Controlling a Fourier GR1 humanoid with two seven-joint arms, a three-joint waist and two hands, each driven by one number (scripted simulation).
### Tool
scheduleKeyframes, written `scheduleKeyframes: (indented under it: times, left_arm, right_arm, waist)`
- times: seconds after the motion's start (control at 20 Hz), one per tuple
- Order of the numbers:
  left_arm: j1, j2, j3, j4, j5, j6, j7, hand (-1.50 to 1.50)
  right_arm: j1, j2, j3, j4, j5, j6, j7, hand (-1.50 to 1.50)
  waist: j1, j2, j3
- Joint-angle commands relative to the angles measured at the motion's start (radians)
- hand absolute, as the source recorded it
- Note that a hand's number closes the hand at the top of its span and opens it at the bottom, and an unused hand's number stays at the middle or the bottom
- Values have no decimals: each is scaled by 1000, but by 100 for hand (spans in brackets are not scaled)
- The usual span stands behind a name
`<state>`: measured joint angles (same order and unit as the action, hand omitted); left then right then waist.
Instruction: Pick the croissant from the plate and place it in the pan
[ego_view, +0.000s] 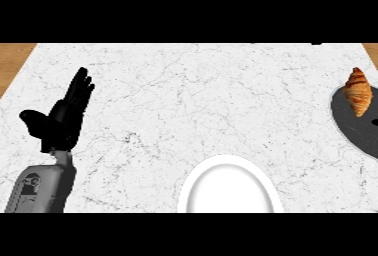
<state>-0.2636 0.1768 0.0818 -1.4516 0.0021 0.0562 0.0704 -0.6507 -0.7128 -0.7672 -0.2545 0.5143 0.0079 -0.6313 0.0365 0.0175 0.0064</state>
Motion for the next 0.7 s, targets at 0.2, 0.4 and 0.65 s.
scheduleKeyframes:
  times: [0.2, 0.4, 0.65]
  left_arm:
    - [56, 3, 5, -75, 9, 0, 23, 0]
    - [8, 34, 48, -7, 22, -11, 31, 0]
    - [79, 30, 38, -92, 27, -13, 64, 0]
  right_arm:
    - [139, -101, -102, 59, -147, 356, -142, -150]
    - [257, -165, -96, 29, -176, 527, -212, -150]
    - [386, -180, -113, -37, -240, 610, -276, -150]
  waist:
    - [-32, -17, -4]
    - [-56, -21, -7]
    - [-56, -26, -8]
